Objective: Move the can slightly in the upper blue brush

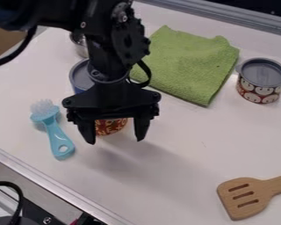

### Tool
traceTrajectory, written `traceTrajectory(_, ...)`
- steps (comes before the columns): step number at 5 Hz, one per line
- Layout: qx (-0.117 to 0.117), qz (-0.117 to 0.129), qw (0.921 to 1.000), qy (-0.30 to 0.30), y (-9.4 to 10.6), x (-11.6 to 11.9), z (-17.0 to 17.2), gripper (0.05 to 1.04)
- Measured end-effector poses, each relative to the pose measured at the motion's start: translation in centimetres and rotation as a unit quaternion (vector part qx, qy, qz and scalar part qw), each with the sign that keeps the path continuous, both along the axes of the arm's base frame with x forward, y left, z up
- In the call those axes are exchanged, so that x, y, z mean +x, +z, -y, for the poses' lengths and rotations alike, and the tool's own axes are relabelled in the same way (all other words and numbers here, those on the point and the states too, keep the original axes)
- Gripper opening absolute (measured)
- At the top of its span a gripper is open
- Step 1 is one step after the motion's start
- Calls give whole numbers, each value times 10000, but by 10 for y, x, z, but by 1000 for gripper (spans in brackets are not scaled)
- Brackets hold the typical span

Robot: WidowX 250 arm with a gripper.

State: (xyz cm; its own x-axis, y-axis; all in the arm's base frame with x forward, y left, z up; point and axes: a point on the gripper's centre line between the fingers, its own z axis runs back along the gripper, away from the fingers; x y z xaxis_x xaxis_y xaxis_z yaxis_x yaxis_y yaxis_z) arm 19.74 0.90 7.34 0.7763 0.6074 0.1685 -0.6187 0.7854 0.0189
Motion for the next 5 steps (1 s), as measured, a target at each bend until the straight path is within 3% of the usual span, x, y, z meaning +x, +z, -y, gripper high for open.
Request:
traceTrajectory(1,83,59,9999,52,-3,5,-5,999)
traceTrajectory(2,21,199,9997,-152,4,14,-17,999)
traceTrajectory(3,57,422,9990,-115,5,20,-26,999)
traceTrajectory(4,173,561,9980,235,2,29,-32,999)
traceTrajectory(5,303,608,9931,958,-3,42,-43,999)
